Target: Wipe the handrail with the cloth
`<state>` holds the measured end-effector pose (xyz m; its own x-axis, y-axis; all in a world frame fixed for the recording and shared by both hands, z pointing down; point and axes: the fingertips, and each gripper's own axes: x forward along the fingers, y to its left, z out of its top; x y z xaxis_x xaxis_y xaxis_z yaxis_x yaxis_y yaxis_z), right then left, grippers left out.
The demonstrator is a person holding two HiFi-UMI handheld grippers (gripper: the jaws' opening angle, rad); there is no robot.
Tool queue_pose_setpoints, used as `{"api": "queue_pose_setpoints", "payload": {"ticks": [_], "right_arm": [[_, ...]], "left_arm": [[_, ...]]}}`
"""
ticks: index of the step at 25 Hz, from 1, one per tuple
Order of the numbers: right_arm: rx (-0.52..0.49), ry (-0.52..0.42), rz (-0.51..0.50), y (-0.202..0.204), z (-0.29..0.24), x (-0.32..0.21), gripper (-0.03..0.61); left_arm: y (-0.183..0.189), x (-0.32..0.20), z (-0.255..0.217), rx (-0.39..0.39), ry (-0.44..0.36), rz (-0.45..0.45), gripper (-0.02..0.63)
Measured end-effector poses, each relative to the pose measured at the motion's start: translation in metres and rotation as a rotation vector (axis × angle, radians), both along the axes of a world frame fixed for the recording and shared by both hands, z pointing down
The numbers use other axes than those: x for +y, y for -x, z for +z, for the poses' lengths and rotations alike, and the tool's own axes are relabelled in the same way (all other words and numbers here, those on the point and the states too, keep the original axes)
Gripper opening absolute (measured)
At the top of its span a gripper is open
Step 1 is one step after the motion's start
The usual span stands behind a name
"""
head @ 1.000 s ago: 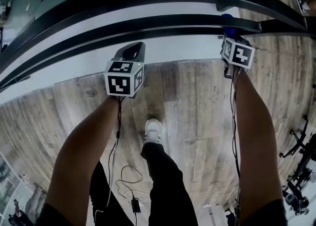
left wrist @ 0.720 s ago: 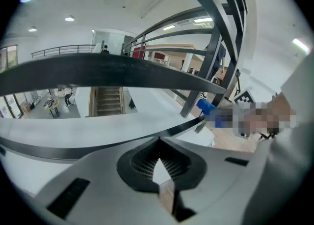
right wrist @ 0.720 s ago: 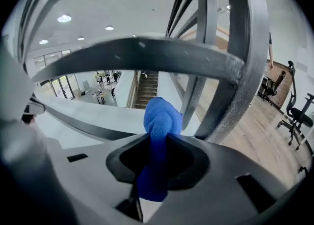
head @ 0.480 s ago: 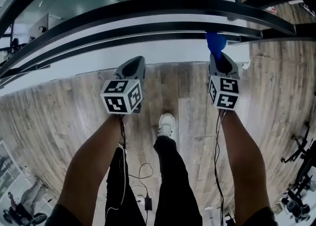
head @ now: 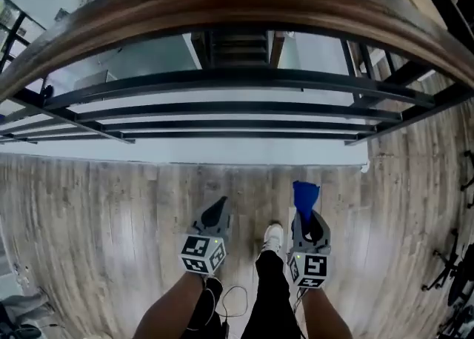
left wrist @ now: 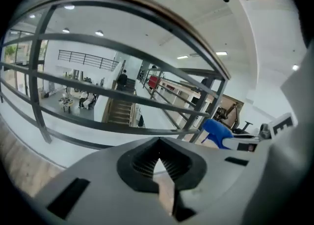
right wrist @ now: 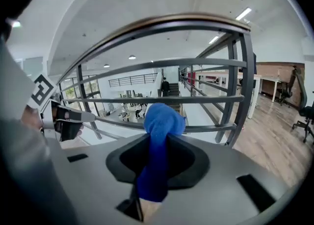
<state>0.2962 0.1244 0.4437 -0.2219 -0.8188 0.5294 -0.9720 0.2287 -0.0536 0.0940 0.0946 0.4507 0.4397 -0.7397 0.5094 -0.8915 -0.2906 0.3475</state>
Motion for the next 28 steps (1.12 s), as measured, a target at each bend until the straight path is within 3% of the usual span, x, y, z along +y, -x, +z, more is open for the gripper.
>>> {"api": "queue_pose_setpoints", "payload": {"ticks": [5,9,12,20,24,28], "right_arm": [[0.037,-0.128,-0.050,0.080,-0.110,0.036,0.103],[0.053,-0.183,-0.024,0.127,-0.190,0.093,0.103],[0.037,-0.224,0.000,0.161,-0.242,0.130,0.103],[0.041,-0.353,-0.110,0.223,-0.342,0.183,0.103],[0.016,-0.382,-0.156,0.224,-0.347,0.200,0.103],[0.001,-0.414,-0.172,0.204,-0.362,0.201,0.103]], "left_arm": [[0.079,0.038,-0.109,-0.039,-0.122,0.063,0.005],[0.151,0.088,-0.192,-0.028,-0.174,0.016,0.005],[0.184,0.123,-0.247,-0.028,-0.219,0.012,0.003],[0.200,0.183,-0.353,-0.022,-0.351,-0.014,0.005],[0.194,0.204,-0.367,-0.043,-0.384,-0.038,0.005],[0.166,0.217,-0.384,-0.050,-0.410,-0.049,0.005]]}}
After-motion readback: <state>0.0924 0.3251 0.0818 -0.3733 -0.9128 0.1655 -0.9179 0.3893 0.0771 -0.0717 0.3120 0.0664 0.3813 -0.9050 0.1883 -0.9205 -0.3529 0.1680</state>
